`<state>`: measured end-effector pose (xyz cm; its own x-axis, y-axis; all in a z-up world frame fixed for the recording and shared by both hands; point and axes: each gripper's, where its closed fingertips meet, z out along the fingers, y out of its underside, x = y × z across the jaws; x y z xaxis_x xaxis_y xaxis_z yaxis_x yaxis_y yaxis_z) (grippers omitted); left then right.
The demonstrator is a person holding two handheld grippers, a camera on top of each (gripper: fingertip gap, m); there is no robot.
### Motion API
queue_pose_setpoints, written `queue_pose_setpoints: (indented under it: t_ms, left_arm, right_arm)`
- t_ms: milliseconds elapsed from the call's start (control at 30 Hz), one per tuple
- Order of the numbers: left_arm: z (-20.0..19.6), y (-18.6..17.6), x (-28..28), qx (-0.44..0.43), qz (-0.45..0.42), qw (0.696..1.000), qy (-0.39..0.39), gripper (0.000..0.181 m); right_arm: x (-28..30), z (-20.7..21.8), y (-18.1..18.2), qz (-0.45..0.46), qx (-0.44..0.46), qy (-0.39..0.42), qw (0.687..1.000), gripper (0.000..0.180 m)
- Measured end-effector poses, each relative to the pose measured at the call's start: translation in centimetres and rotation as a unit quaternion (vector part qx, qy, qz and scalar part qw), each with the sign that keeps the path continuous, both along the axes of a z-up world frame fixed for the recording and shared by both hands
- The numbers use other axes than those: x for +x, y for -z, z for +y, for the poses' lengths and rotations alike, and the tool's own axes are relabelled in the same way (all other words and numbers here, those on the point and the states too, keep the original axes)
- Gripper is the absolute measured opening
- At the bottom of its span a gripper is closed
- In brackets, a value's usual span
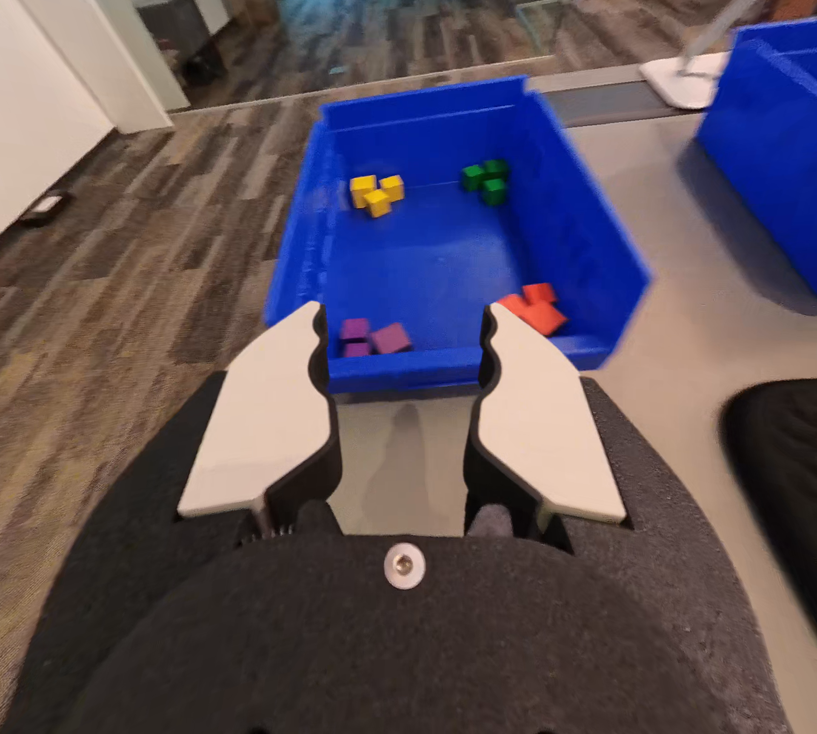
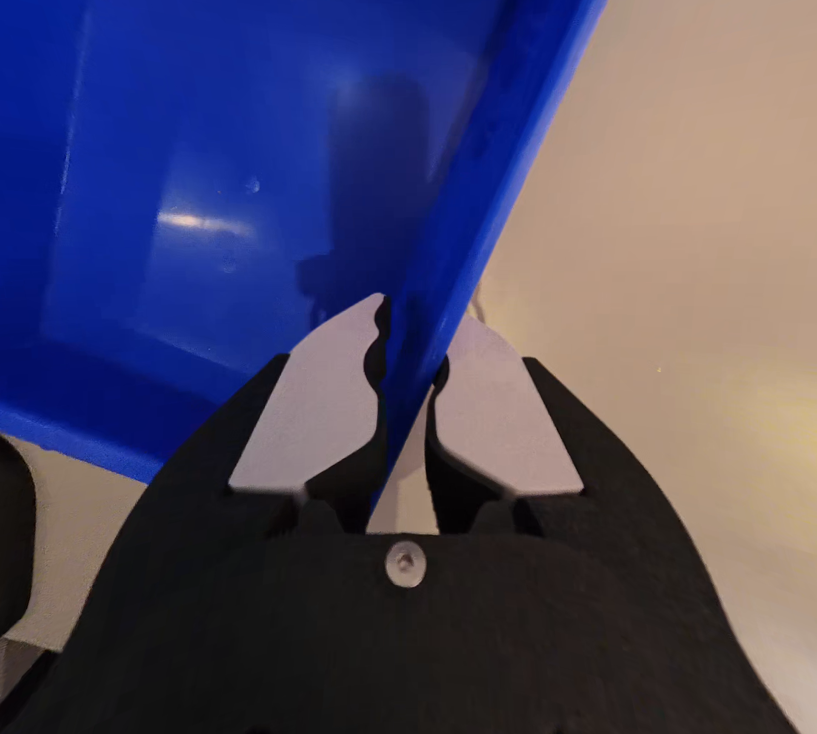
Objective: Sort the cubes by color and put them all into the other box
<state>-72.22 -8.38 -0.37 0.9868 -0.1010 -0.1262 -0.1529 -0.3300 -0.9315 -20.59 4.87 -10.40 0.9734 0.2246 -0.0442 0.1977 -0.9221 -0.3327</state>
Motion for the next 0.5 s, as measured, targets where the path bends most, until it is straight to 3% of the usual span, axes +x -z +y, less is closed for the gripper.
queue_pose_setpoints:
  t_ms: [100,267,500]
  left_arm:
    - [-1.6,-0.7,4.8,0.030,-0.016,0.998,0.044,0.062]
    - [-3.6,-1.6,11.2,0.060,-0.041,0.992,0.104,0.058]
    - [-4.7,-2.5,16.6,0.069,-0.068,0.983,0.157,0.054]
  right_arm:
    - [1.5,0.5,0.0,-0.017,-0.016,-0.020,1.000,0.008]
    - [5.6,1.0,0.0,0.041,-0.034,-0.015,0.998,0.005]
    - [18.0,-0.7,0.1,0.071,-0.039,-0.007,0.997,0.005]
